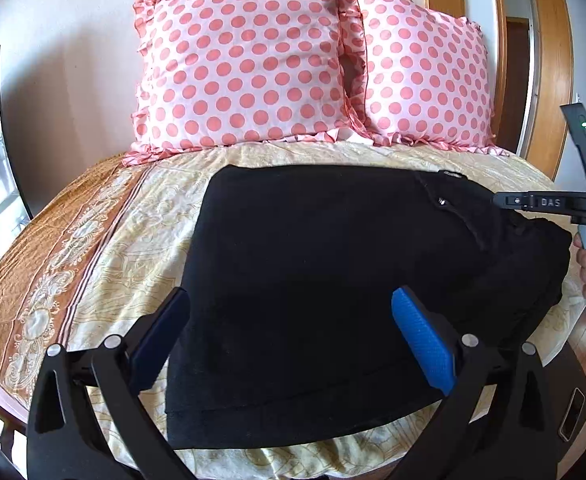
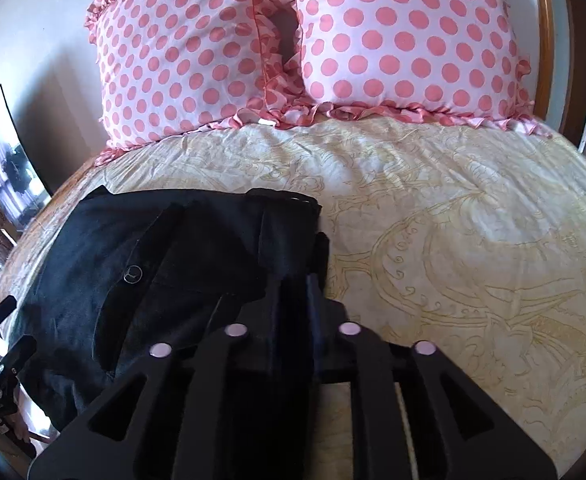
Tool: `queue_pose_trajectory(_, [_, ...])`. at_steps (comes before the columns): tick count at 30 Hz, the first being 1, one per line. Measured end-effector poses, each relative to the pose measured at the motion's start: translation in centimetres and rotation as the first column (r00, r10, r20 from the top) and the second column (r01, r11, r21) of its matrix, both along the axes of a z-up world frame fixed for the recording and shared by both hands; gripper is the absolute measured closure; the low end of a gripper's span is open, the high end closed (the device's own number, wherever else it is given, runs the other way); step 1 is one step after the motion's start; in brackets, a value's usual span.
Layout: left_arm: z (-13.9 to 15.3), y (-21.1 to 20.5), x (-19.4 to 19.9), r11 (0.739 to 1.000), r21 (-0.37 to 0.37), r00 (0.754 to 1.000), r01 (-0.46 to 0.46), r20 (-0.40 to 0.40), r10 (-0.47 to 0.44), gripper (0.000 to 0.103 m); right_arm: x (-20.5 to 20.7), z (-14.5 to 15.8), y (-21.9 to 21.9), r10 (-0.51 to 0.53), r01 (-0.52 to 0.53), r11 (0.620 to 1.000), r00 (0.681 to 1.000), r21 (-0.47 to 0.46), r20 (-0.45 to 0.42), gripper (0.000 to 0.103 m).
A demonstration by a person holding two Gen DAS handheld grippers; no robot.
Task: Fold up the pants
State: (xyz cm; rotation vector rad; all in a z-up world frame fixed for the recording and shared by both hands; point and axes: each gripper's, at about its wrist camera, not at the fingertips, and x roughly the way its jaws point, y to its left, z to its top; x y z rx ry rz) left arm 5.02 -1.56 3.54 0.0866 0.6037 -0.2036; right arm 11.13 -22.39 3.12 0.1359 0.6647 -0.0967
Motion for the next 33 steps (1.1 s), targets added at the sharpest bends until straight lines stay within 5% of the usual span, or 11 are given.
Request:
queue_pose_trajectory(5, [0.7,0.2,-0.4,0.999,-0.033,0.999,0.017,0.033,-0.016,0.002,-5.6,2.1,2.9,0.090,-0.072,0.992,0.978,-0.103,0.190,0.061])
queue_pose_trajectory(8, [0.7,-0.3,-0.2,0.998,-0.046,0.999,0.040,0.033,-0.039,0.002,-7.1,0.9,5.8,0.184,-0.152,0.973,0.964,-0.172,0.191,0.061])
queue_pose_trajectory(11, [-0.3,-0.9,0.0,0.998,-0.024,0.998,0.055,-0.006,-0.056,0.002,-6.8,-2.0,8.2,0.191,-0.158,0.946,0.977,-0.284,0.095,0.061])
queue_pose_trajectory(15, [-2.1,-0.8,0.0,0.997,-0.034,0.996,0.068,-0.049,-0.070,0.002,-8.5,-4.6,7.9,0.140,-0.102,0.966,0.979,-0.236,0.148,0.061])
queue_pose_trajectory(18, [-1.7,-0.9,-0.2,0.998,-0.025,0.997,0.056,-0.047,-0.057,0.002,-8.5,-3.4,7.8,0.123,-0.092,0.975,0.981,-0.201,0.152,0.061])
queue_pose_trajectory(21, [-0.5,-0.3,-0.5,0.993,-0.097,0.997,0.072,-0.018,-0.074,0.002,-9.6,-2.0,7.7,0.130,-0.100,0.986,0.964,-0.135,0.232,0.061])
queue_pose_trajectory(25, [-1.4,-0.7,0.4,0.994,-0.081,0.994,0.073,-0.076,-0.079,0.002,-8.9,-4.0,9.4,0.136,-0.102,0.971,0.980,-0.216,0.147,0.059])
queue_pose_trajectory(27, [-2.1,-1.0,0.4,0.996,-0.049,0.993,0.080,-0.080,-0.084,0.002,-9.3,-4.5,9.5,0.136,-0.093,0.968,0.975,-0.231,0.176,0.059])
queue_pose_trajectory(31, [-2.0,-0.7,0.2,0.994,-0.055,0.992,0.098,-0.078,-0.102,0.002,-8.5,-1.2,6.2,0.159,-0.163,0.987,0.974,0.009,0.163,0.057])
queue_pose_trajectory(33, [-1.6,0.1,0.1,0.989,-0.107,0.990,0.101,-0.087,-0.111,0.002,-7.2,0.6,2.9,0.114,-0.141,0.977,0.980,0.162,0.163,0.042])
